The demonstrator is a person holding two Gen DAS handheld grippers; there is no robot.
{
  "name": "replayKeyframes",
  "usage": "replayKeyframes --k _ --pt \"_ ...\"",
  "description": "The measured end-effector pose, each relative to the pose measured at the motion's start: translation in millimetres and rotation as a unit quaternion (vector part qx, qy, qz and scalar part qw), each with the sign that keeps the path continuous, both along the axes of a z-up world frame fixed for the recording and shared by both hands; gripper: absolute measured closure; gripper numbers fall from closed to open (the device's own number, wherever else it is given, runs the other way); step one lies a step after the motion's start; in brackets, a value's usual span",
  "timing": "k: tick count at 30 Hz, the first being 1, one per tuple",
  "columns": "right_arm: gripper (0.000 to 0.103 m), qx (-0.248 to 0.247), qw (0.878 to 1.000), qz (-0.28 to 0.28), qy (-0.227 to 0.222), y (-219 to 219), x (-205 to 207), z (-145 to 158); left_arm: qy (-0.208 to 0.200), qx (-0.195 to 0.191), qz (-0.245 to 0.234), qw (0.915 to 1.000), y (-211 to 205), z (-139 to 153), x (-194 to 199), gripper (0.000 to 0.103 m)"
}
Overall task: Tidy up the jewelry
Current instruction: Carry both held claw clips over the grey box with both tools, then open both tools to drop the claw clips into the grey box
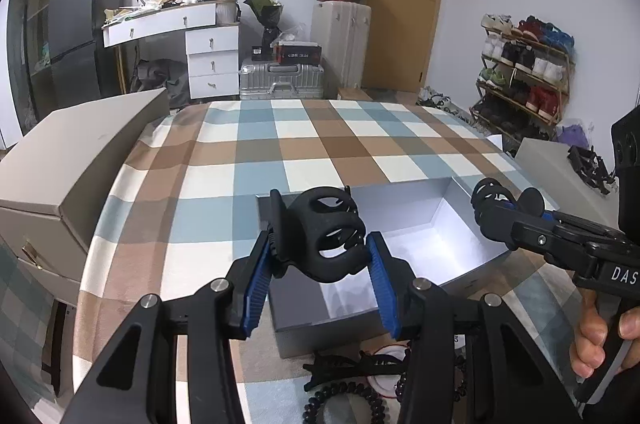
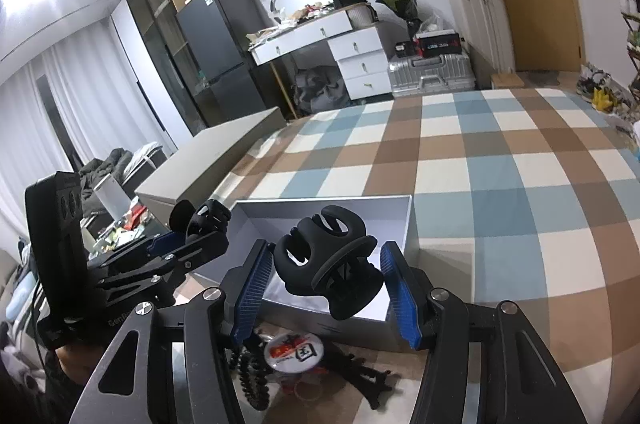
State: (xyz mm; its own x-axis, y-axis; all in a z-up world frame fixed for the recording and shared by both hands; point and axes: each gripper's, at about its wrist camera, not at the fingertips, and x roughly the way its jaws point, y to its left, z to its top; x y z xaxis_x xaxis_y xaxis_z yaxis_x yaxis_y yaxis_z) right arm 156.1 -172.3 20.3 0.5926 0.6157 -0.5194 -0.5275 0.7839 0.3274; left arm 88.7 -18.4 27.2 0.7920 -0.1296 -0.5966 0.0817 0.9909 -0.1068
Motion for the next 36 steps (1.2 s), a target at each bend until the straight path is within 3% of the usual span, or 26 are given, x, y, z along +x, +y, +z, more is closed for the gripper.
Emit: replayKeyframes --k 14,19,22,24,26,29,32,36 --pt "0.045 0.003 1.0 0.005 0.007 3 2 -3 0.016 0.018 -0.003 0.9997 -9 -5 4 0.063" --pt "0.026 0.001 1.0 -0.003 -0.01 1 -3 4 0.024 0.008 -0.011 0.9996 -8 -5 3 0.061" --pt "0.014 -0.001 1.0 -0.011 -0.02 0 -7 9 0.024 -0.009 -0.015 0.9996 -6 -1 0 0.049" --pt "0.005 -0.004 1.0 -0.012 -0.02 -1 -8 11 0.02 -0.02 -0.021 0.9994 -5 3 -6 0.029" --pt "0.003 -0.009 1.0 -0.017 -0.025 -3 -11 12 0.01 -0.009 -0.008 0.9999 -4 7 -12 0.019" --pt "0.0 -0.01 0.999 -0.025 -0.025 -9 -14 13 0.0 0.01 0.01 0.9999 -1 11 -21 0.017" --pt "0.0 -0.019 0.999 -0.026 -0.009 -13 -15 11 -0.008 0.024 0.019 0.9995 5 12 -32 0.001" --pt "0.0 -0.035 0.999 -0.031 -0.01 -16 -22 11 -0.011 0.024 0.033 0.9991 16 9 -44 0.001"
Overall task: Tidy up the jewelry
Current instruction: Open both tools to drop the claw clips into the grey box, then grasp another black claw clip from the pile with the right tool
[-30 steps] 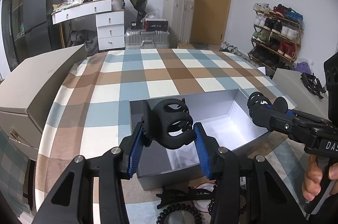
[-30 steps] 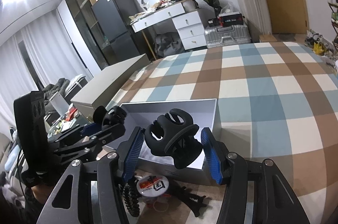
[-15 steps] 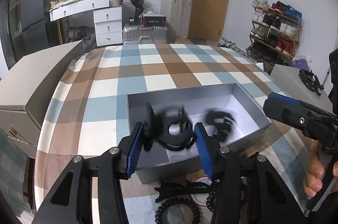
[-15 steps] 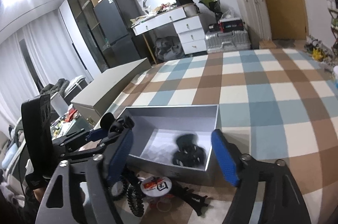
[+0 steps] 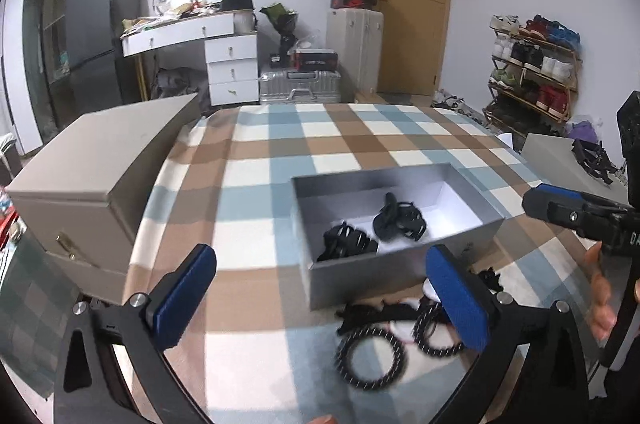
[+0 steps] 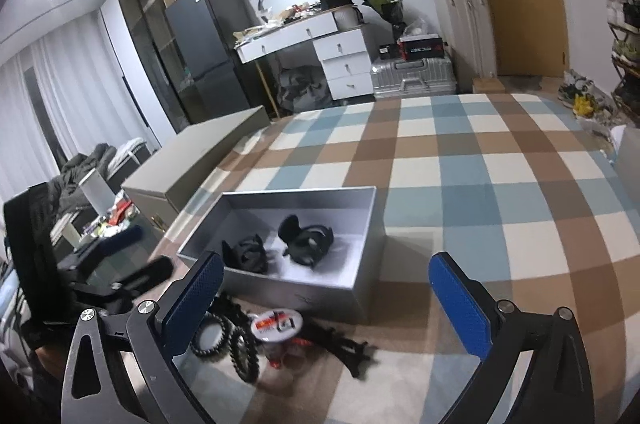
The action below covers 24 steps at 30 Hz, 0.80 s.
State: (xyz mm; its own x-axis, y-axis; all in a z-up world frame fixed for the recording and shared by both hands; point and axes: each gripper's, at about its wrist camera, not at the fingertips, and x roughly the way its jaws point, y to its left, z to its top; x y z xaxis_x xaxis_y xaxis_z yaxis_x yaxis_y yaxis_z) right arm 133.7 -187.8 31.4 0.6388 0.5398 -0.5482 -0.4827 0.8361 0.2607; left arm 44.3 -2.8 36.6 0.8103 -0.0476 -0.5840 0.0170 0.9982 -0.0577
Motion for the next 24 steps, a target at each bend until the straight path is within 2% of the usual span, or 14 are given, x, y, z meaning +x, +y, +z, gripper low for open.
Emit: replayKeyframes --k 7,11,14,20,24 --pt "0.0 -0.019 1.0 0.02 0.006 6 -17 -2 0.005 0.011 0.025 0.9996 14 -6 -10 0.001" --pt "0.0 -0.05 0.998 0.04 -0.002 12 -27 -6 0.015 0.007 0.025 0.9996 14 -14 -9 0.001" --pt "0.0 -0.07 0.997 0.043 -0.001 14 -31 -10 0.016 0.012 0.022 0.9996 12 -18 -10 0.001" --pt "0.0 -0.097 0.994 0.038 0.014 11 -27 -25 0.02 -0.006 0.015 0.9997 11 -27 -13 0.001" --pt "0.0 -0.112 0.993 0.025 0.03 10 -21 -34 0.024 0.007 0.007 0.9997 6 -34 -14 0.001"
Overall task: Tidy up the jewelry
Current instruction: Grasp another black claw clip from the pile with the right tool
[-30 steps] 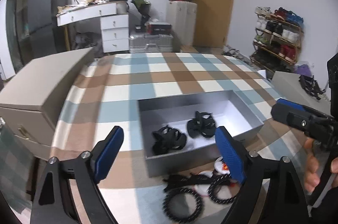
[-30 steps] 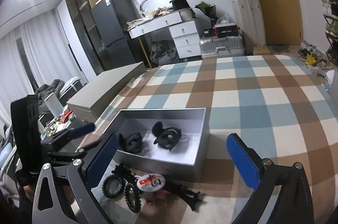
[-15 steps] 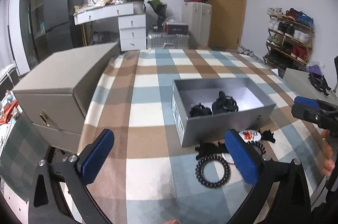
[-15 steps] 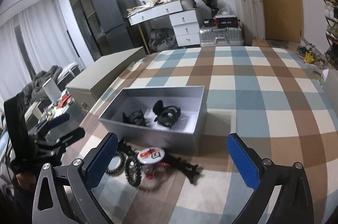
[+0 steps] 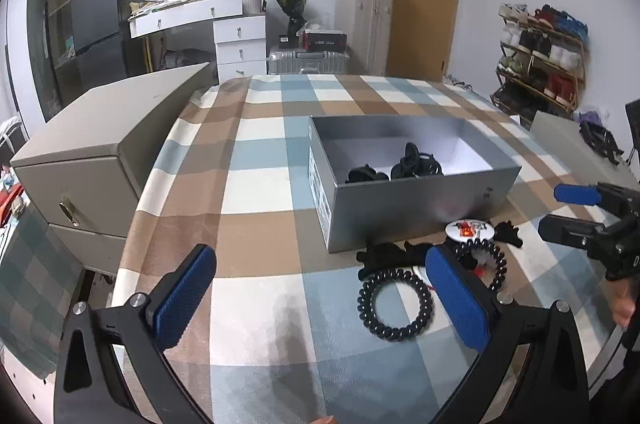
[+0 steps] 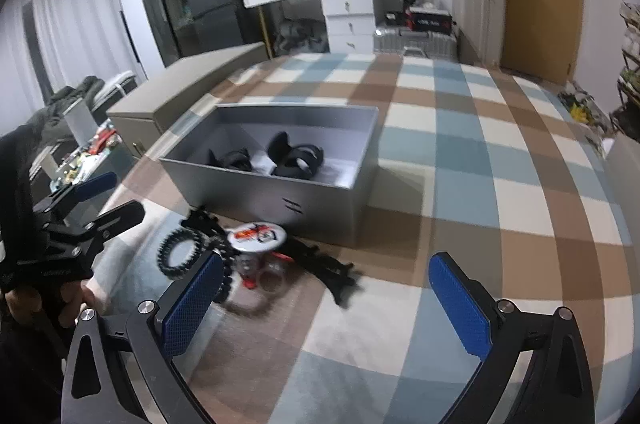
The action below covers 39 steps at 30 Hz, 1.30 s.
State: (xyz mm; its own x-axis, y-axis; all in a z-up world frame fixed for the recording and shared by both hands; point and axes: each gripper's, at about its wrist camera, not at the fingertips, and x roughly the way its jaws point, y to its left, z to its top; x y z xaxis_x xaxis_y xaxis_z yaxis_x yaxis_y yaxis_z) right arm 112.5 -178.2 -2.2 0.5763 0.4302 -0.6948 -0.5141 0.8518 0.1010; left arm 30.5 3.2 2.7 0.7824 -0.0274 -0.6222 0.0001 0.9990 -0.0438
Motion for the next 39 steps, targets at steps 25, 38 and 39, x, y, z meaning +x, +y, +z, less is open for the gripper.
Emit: replayKeyframes --k 25,38,39 --pt "0.052 -0.099 0.995 0.012 0.014 31 15 -32 0.021 -0.005 -0.011 0.9997 0 -6 1 0.001" --pt "0.084 -0.086 0.995 0.041 0.01 24 6 -26 0.022 -0.007 -0.01 0.9997 2 -7 2 0.001" --pt "0.084 -0.089 0.995 0.042 0.009 22 7 -25 0.022 -0.007 -0.01 0.9997 2 -7 1 0.001"
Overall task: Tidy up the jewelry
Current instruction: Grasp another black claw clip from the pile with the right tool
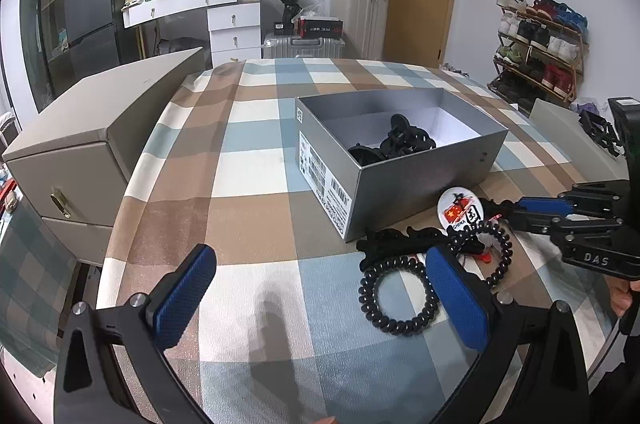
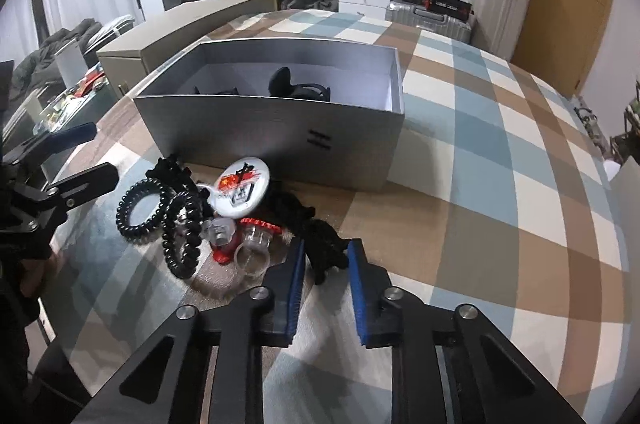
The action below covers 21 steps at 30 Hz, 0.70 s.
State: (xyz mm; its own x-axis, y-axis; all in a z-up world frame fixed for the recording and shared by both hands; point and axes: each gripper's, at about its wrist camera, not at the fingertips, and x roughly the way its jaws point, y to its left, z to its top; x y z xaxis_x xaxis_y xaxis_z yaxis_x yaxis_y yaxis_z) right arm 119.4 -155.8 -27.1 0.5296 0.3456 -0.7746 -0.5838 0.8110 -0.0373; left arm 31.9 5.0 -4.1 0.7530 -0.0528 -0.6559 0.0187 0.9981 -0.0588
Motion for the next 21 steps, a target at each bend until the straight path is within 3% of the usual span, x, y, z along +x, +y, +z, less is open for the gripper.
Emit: replayKeyframes --k 10,12,14,20,21 --pt "0.08 -0.003 1.0 -0.02 0.011 -22 4 0 0.001 0.001 0.001 1.0 0 -1 1 0.001" --pt "0.061 0.007 1.0 -0.014 0.009 -21 4 0 0.001 0.001 0.001 1.0 0 -1 1 0.001" --pt "0.054 0.008 1.0 -0.017 0.009 -18 5 -2 0.002 0.002 0.0 1.0 0 -1 1 0.001" --pt "0.055 -0.005 1.0 -0.026 -0.001 -6 6 -9 0.002 0.0 0.0 1.0 -1 -2 1 0.001" --pt "0.062 -0.007 1.0 -0.027 -0.006 -4 6 -9 0.003 0.0 0.0 1.0 -1 -2 2 0.001"
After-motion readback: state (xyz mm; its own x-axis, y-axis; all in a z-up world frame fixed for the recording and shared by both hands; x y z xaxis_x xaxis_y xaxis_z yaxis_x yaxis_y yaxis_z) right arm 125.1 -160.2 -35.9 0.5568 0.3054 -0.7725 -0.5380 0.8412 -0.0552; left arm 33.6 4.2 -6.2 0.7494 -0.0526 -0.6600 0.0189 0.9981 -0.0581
